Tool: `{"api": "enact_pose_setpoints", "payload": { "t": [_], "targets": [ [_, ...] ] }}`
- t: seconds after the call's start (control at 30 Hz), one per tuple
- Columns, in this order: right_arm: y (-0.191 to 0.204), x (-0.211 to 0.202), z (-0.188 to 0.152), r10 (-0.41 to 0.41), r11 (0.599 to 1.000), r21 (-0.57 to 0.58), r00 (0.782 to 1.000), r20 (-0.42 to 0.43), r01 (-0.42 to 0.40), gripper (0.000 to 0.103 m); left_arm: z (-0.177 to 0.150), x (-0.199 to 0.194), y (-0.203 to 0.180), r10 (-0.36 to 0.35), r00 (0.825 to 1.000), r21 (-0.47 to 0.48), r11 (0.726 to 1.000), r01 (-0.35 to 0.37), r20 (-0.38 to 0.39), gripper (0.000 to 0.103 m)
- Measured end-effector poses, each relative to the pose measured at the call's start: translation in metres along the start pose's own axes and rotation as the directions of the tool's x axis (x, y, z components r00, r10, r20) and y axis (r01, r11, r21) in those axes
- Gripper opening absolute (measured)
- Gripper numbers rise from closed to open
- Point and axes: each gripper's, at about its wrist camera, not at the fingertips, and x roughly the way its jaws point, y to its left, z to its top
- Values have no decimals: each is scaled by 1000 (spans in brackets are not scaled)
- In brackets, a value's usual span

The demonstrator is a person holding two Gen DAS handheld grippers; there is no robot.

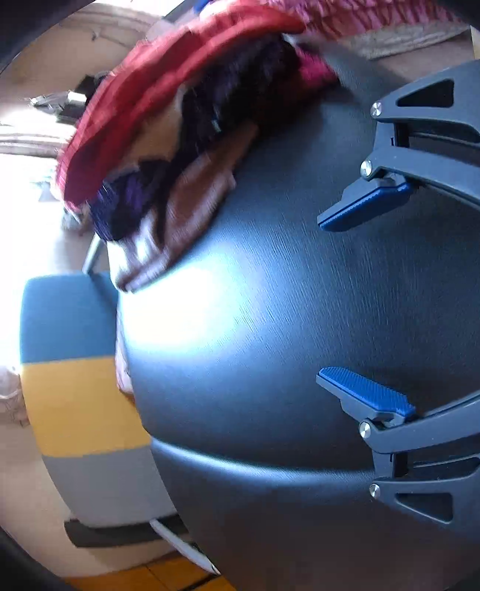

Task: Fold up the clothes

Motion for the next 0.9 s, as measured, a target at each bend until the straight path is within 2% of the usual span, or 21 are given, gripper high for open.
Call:
{"api": "enact_pose_setpoints", "payload": {
  "t": [0.13, 0.33, 0.43, 0.57, 0.7, 0.73, 0.83, 0.9],
  "targets": [
    [-13, 6, 25, 40, 997, 60, 997, 66, -44, 103, 5, -16, -17, -79, 997, 13, 997, 78, 14, 77],
    [-34, 29, 47, 43, 991, 125, 996, 76, -52, 103, -8, -20, -37, -164, 986, 30, 986, 164, -28, 77],
    [-30, 32, 36, 108, 987, 115, 994, 20, -109, 103, -10, -19, -45, -192, 980, 39, 980, 194, -45, 77],
    [-21, 33, 18, 180, 981, 86, 981, -67, -174, 103, -7, -26, -48, -233, 972, 31, 972, 233, -22, 77],
    [-12, 35, 0, 247, 969, 64, 956, -156, -240, 103, -3, -30, -46, -320, 947, -11, 948, 320, -26, 76],
    [-14, 34, -4, 243, 970, 59, 955, -172, -236, 103, -1, -29, -46, -331, 943, -22, 944, 330, -33, 76],
    [-30, 30, -10, 192, 981, 59, 966, -173, -184, 103, 20, -28, -52, -385, 923, -54, 922, 383, -28, 75],
    [-37, 29, -14, 178, 983, 74, 970, -166, -168, 103, 42, -34, -57, -433, 902, -71, 899, 432, -2, 75]
  ]
}}
